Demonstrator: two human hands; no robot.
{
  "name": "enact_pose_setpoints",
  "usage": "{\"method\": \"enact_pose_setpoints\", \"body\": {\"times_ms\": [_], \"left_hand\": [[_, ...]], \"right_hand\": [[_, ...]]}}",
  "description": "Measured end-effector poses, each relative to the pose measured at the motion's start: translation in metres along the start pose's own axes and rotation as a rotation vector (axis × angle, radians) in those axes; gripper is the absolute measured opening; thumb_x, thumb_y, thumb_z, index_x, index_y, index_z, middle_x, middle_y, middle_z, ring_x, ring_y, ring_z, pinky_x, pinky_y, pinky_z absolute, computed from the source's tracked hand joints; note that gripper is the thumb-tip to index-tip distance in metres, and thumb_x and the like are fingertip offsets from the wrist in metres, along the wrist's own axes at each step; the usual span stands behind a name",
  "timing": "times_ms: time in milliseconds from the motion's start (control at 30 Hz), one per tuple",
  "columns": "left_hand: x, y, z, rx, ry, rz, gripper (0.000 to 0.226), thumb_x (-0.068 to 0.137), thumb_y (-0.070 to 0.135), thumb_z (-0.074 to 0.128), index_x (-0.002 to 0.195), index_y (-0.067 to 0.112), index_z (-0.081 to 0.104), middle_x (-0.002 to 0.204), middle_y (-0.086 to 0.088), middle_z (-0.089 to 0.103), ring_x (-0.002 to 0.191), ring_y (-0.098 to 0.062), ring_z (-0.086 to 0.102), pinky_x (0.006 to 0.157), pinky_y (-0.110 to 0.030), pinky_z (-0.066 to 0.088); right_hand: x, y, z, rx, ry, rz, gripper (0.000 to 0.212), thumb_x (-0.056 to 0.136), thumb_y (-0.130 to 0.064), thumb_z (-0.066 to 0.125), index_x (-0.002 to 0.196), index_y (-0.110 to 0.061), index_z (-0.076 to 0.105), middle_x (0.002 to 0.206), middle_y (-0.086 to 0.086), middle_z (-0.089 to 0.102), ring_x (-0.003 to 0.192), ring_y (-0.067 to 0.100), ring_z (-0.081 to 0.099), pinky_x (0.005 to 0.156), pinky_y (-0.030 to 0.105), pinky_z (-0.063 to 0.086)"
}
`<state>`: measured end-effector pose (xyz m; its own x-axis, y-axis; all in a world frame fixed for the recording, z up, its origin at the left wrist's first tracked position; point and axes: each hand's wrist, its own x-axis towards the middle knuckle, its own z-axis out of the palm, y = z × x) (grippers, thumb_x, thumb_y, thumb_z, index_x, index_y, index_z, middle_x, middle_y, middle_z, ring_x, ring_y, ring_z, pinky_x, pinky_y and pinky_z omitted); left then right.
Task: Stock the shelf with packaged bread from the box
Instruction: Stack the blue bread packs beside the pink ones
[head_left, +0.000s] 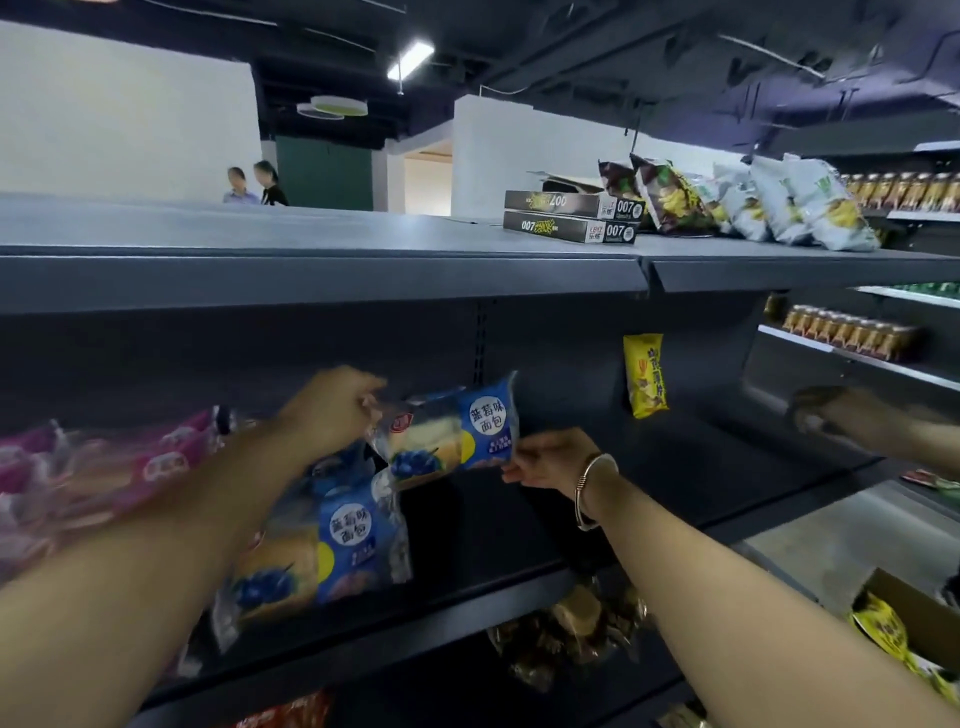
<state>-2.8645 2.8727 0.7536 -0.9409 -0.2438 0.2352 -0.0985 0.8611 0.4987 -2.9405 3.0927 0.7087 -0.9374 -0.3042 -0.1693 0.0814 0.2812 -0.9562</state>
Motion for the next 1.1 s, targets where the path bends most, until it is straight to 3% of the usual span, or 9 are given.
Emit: {"method": "enact_pose_setpoints", "body": {"times_ms": [100, 200, 300, 433, 567, 633, 833, 967, 1100], "left_hand": [[0.024, -0.006, 0.009, 0.008, 0.051, -0.029, 0.030, 0.085, -0.002, 0.057, 0.115, -0.001, 0.064, 0.121, -0.015, 0.064, 0.113, -0.025, 0.058, 0.090, -0.024, 0.042], [0.046, -0.011, 0.020, 0.003, 0.086, -0.070, 0.017, 0.083, 0.005, 0.065, 0.098, 0.000, 0.071, 0.104, -0.015, 0.070, 0.099, -0.026, 0.064, 0.082, -0.025, 0.045], [0.066, -0.018, 0.032, 0.060, 0.111, -0.068, 0.015, 0.083, 0.010, 0.066, 0.095, 0.004, 0.073, 0.103, -0.011, 0.071, 0.098, -0.023, 0.064, 0.078, -0.022, 0.042], [0.084, -0.025, 0.046, 0.146, 0.099, -0.086, 0.017, 0.086, 0.011, 0.060, 0.098, 0.009, 0.072, 0.107, -0.007, 0.070, 0.102, -0.022, 0.062, 0.083, -0.026, 0.045], [0.094, -0.028, 0.059, 0.280, 0.065, -0.092, 0.019, 0.087, 0.013, 0.056, 0.098, 0.014, 0.072, 0.109, -0.006, 0.069, 0.103, -0.024, 0.062, 0.087, -0.034, 0.050], [0.097, -0.031, 0.062, 0.368, 0.041, -0.112, 0.021, 0.087, 0.015, 0.056, 0.101, 0.018, 0.071, 0.112, -0.005, 0.067, 0.106, -0.025, 0.060, 0.088, -0.032, 0.048], [0.096, -0.039, 0.072, 0.578, -0.012, -0.140, 0.032, 0.088, 0.009, 0.046, 0.105, 0.019, 0.071, 0.109, -0.006, 0.068, 0.101, -0.025, 0.062, 0.086, -0.031, 0.045], [0.094, -0.046, 0.080, 0.716, 0.012, -0.137, 0.030, 0.085, 0.008, 0.047, 0.102, 0.020, 0.069, 0.108, -0.004, 0.068, 0.103, -0.024, 0.062, 0.090, -0.031, 0.042], [0.095, -0.048, 0.080, 0.657, 0.020, -0.210, 0.030, 0.085, 0.012, 0.049, 0.105, 0.021, 0.069, 0.112, -0.004, 0.068, 0.104, -0.025, 0.062, 0.090, -0.032, 0.043]], "right_hand": [[0.028, 0.006, 0.001, 0.019, 0.030, -0.029, 0.026, 0.092, 0.003, 0.049, 0.112, 0.020, 0.055, 0.082, 0.025, 0.066, 0.064, 0.020, 0.072, 0.073, 0.026, 0.057], [0.057, 0.011, 0.001, 0.048, 0.079, -0.006, 0.024, 0.092, 0.000, 0.051, 0.110, 0.015, 0.057, 0.064, 0.012, 0.056, 0.033, 0.006, 0.057, 0.044, 0.013, 0.051], [0.084, 0.017, 0.005, 0.057, 0.151, 0.006, 0.024, 0.096, -0.006, 0.046, 0.109, 0.007, 0.060, 0.062, 0.005, 0.053, 0.045, 0.010, 0.055, 0.049, 0.019, 0.045], [0.113, 0.029, 0.015, 0.106, 0.226, 0.028, 0.017, 0.094, -0.008, 0.050, 0.096, 0.002, 0.063, 0.057, 0.005, 0.050, 0.029, -0.002, 0.047, 0.034, 0.010, 0.038], [0.129, 0.041, 0.022, 0.069, 0.176, 0.140, 0.031, 0.091, 0.003, 0.045, 0.066, -0.008, 0.060, 0.059, 0.007, 0.052, 0.058, 0.021, 0.052, 0.061, 0.029, 0.044], [0.133, 0.044, 0.025, 0.108, 0.146, 0.188, 0.037, 0.091, 0.006, 0.041, 0.061, -0.010, 0.054, 0.059, 0.010, 0.052, 0.055, 0.022, 0.049, 0.058, 0.032, 0.044], [0.140, 0.049, 0.040, 0.217, 0.066, 0.275, 0.019, 0.097, -0.002, 0.038, 0.096, 0.000, 0.057, 0.067, 0.011, 0.055, 0.057, 0.020, 0.052, 0.054, 0.032, 0.048], [0.141, 0.043, 0.049, 0.252, -0.021, 0.323, 0.029, 0.098, 0.001, 0.032, 0.118, 0.004, 0.052, 0.071, 0.013, 0.055, 0.056, 0.021, 0.053, 0.034, 0.023, 0.049], [0.133, 0.033, 0.053, 0.186, -0.116, 0.300, 0.032, 0.097, 0.004, 0.030, 0.124, 0.007, 0.047, 0.068, 0.010, 0.052, 0.057, 0.017, 0.049, 0.054, 0.022, 0.055]]}}
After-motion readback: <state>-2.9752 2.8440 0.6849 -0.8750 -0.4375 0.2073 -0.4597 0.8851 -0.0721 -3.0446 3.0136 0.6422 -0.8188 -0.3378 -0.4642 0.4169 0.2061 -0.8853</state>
